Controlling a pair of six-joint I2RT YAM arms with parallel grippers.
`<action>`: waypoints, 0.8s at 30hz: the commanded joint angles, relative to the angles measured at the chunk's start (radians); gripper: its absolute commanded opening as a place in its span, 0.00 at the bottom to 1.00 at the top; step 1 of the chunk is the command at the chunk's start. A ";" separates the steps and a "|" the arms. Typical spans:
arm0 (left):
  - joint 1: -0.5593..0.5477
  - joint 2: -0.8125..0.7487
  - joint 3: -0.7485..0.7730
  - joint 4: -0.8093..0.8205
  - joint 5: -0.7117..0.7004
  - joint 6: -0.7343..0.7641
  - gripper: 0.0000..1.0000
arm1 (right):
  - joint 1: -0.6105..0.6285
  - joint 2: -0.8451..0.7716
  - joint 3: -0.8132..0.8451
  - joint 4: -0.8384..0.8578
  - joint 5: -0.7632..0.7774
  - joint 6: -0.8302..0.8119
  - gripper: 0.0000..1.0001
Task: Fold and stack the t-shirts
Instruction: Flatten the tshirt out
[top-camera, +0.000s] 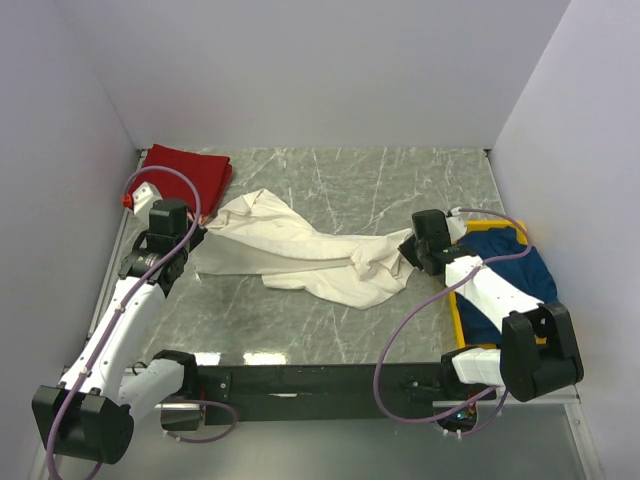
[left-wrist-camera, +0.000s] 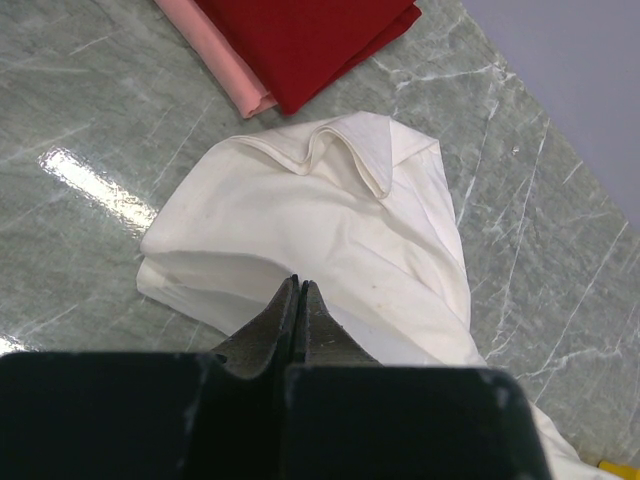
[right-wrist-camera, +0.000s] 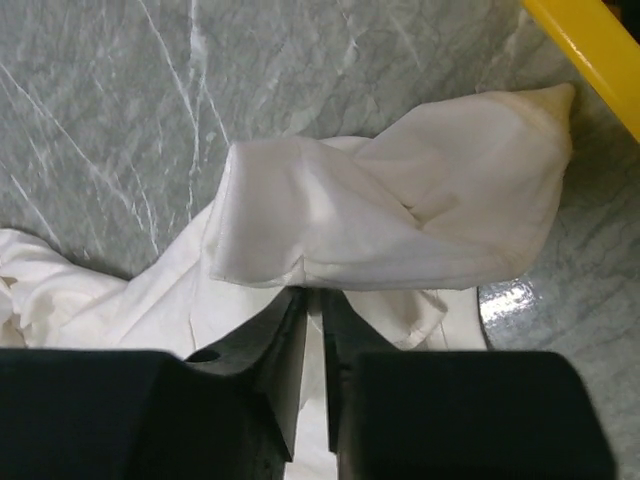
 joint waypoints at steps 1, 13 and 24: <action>0.007 -0.011 0.013 0.026 -0.002 0.018 0.00 | -0.007 0.004 0.063 0.015 0.037 -0.019 0.17; 0.024 -0.025 0.108 -0.029 -0.034 0.042 0.00 | -0.096 -0.140 0.272 -0.191 -0.138 -0.143 0.00; 0.051 -0.046 0.378 -0.161 -0.072 0.104 0.00 | -0.257 -0.327 0.655 -0.444 -0.302 -0.207 0.00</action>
